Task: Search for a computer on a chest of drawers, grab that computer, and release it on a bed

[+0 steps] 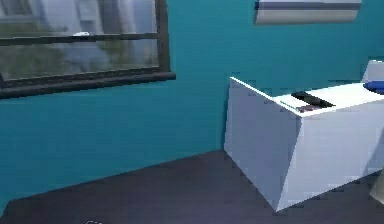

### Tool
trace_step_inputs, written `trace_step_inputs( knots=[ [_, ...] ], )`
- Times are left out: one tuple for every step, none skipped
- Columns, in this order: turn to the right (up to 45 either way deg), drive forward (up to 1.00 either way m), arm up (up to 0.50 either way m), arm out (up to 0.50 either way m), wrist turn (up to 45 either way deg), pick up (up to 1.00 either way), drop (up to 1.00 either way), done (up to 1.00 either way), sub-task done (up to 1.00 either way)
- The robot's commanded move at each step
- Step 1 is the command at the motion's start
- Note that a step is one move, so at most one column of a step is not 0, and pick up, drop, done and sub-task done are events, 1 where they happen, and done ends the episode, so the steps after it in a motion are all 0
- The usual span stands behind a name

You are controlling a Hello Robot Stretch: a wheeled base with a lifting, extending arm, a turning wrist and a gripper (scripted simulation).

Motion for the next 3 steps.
trace_step_inputs(
  knots=[
    [-45.0,0.00,0.00,0.00,0.0,0.00,0.00,0.00,0.00],
    [-15.0,0.00,0.00,0.00,0.0,0.00,0.00,0.00,0.00],
    [0.0,0.45,0.00,0.00,0.0,0.00,0.00,0.00,0.00]
  ],
)
